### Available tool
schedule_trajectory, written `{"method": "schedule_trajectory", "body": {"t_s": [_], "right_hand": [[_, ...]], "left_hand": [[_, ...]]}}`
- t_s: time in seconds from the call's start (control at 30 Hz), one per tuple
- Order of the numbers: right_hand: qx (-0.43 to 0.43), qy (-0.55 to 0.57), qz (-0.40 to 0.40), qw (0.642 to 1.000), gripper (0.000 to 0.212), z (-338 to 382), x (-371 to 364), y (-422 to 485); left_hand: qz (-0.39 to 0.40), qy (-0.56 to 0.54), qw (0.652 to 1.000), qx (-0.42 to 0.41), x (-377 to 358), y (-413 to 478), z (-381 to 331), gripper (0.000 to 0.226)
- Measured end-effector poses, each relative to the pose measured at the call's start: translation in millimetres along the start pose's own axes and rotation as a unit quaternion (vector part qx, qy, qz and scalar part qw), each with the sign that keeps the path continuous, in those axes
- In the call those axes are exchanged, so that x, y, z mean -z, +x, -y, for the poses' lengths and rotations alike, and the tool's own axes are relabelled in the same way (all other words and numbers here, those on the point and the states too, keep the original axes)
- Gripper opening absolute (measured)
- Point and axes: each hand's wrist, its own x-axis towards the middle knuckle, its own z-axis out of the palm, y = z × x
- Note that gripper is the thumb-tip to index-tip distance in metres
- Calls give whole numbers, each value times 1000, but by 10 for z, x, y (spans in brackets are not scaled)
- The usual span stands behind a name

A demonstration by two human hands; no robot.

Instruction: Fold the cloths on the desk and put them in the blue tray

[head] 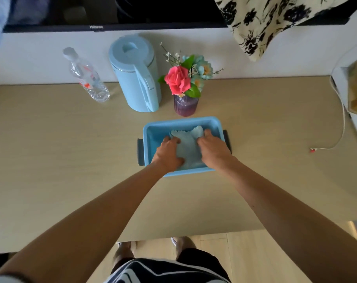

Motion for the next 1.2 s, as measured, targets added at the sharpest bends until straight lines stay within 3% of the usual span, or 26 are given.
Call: {"method": "schedule_trajectory", "body": {"t_s": [0.13,0.23,0.43,0.6,0.8,0.93,1.03,1.2], "right_hand": [[12,-94,-58,994,21,40,-18,35],[35,-139,-78,987,19,80,2,73],[92,-165,-2,982,30,-35,61,172],[90,-170,63,979,37,-63,40,256],[76,-170,50,981,47,-6,-66,302],[65,-160,39,984,51,18,-103,329],[57,-131,51,988,48,1,-34,325],[27,36,22,999,56,-29,238,208]], "left_hand": [[20,81,997,3,-21,43,-25,73],[-16,166,986,-27,25,60,-73,69],[-57,327,933,-142,52,111,-87,78],[2,355,925,-140,13,180,-58,87],[27,405,903,-138,-95,266,-19,94],[28,395,910,-123,-115,267,-71,90],[11,347,931,-114,-16,180,-124,76],[-59,153,983,-86,236,-104,-108,67]]}}
